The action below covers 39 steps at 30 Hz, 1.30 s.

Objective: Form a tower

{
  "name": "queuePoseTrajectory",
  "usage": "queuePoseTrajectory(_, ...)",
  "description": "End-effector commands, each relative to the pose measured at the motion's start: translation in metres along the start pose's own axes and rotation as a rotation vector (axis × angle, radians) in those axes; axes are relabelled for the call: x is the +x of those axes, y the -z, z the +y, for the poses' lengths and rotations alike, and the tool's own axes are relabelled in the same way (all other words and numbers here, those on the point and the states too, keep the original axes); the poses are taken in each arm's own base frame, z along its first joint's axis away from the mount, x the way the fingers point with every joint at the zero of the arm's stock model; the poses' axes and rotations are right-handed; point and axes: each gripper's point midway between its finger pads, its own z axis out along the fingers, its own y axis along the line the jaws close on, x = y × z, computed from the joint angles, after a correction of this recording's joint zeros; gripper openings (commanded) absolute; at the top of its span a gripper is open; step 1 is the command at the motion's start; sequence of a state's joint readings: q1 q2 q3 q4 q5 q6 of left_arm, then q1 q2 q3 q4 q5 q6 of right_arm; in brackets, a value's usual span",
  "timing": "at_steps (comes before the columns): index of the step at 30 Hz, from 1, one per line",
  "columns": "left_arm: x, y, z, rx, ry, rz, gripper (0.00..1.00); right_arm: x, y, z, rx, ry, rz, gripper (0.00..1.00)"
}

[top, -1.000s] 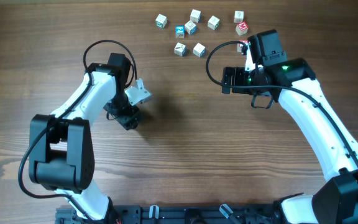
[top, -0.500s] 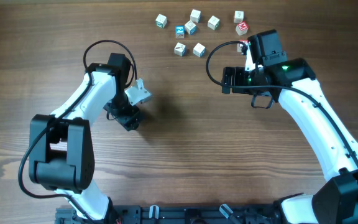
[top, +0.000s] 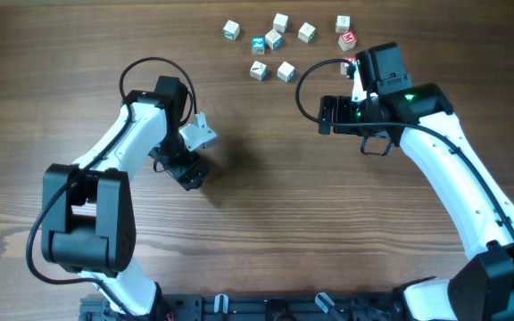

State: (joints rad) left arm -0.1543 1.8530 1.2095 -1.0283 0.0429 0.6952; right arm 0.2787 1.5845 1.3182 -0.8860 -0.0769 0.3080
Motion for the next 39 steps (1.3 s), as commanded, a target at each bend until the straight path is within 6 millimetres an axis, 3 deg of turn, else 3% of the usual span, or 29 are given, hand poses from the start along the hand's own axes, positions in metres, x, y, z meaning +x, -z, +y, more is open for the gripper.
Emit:
queuePoseTrajectory(1, -0.005, 0.005, -0.002, 0.0, -0.006, -0.035, 1.0, 0.0, 0.0, -0.002, 0.016, 0.023, -0.006, 1.0)
queuePoseTrajectory(14, -0.006, 0.0, 0.0, -0.009, -0.008, -0.046, 0.99, 0.0, 0.0, -0.002, 0.016, 0.023, -0.006, 1.0)
queuePoseTrajectory(20, -0.001, -0.014, -0.003, -0.006, -0.008, -0.042, 0.98, 0.0, 0.0, -0.003, 0.023, 0.023, -0.008, 1.0)
queuePoseTrajectory(28, -0.001, -0.014, -0.003, -0.005, -0.008, -0.04, 0.85, 0.0, 0.0, -0.003, 0.023, 0.023, -0.009, 1.0)
queuePoseTrajectory(34, 0.0, -0.014, -0.002, -0.014, -0.007, -0.033, 0.84, 0.0, 0.0, -0.003, 0.023, 0.023, -0.009, 1.0)
queuePoseTrajectory(39, 0.001, -0.014, -0.001, -0.016, -0.007, -0.03, 0.75, 0.0, 0.0, -0.003, 0.023, 0.023, -0.008, 1.0)
